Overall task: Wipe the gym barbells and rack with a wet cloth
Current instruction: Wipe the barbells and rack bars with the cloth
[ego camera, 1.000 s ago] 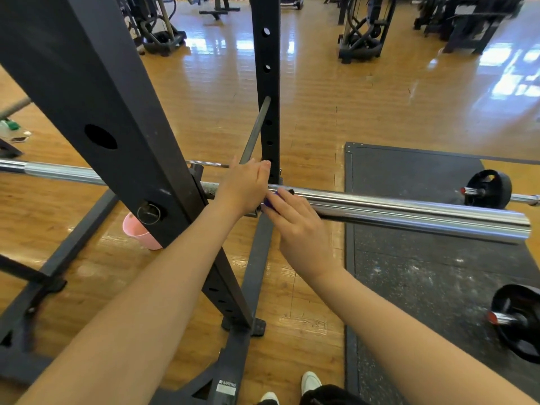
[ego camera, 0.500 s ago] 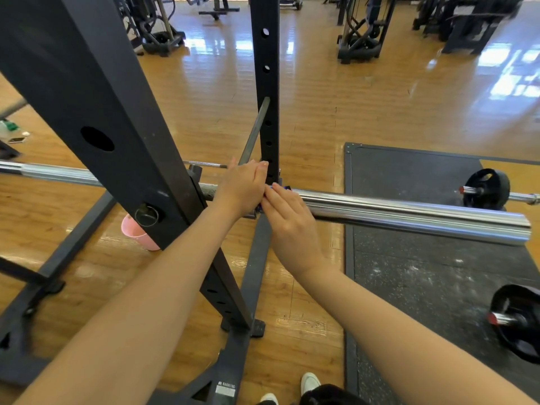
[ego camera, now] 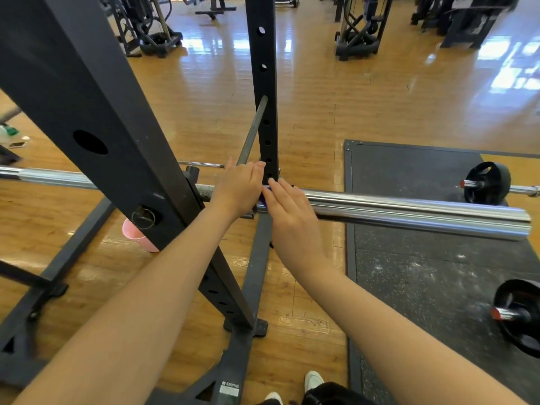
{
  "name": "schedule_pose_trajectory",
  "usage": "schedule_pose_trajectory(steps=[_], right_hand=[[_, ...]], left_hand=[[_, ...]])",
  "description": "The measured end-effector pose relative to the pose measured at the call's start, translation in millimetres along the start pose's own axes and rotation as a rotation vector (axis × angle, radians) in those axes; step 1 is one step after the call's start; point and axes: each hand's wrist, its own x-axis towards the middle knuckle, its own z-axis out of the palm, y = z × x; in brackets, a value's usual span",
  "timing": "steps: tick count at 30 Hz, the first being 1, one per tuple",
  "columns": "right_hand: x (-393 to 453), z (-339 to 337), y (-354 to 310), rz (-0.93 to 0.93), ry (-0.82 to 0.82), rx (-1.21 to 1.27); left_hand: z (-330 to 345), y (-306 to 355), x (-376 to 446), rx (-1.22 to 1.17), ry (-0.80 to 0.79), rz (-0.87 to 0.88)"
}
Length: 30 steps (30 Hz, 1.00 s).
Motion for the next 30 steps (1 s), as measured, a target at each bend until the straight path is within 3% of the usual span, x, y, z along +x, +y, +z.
schedule_pose_trajectory(steps=[5, 12, 14, 18, 20, 27, 30], right_hand=[[-2.0, -6.2, 11.1, -0.022, -0.106, -0.02], [-13.2, -37.9, 39.5, 0.228, -0.019, 0.038], [1.2, -33.5, 30.4, 0.288, 0.012, 0.076], [21.7, -12.7, 5.8, 0.109, -0.048, 0.085], [21.3, -2.3, -2.6, 0.01, -0.039, 0.08], [-16.1, 3.7, 11.9, -0.231, -0.079, 0.001], [-32.9, -2.8, 10.6, -0.153, -0.095, 0.103]], left_hand=[[0.0, -0.7, 1.3, -0.06, 0.025, -0.008], [2.2, -3.5, 2.3, -0.132, 0.025, -0.041], [2.1, -1.3, -0.1, -0.203, 0.092, -0.031], [6.0, 1.3, -24.1, -0.273, 0.444, 0.04], [12.7, -4.9, -38.7, -0.236, 0.532, 0.085], [27.0, -19.1, -51.5, -0.209, 0.458, 0.044], [27.6, -19.6, -50.6, -0.179, 0.422, 0.023]])
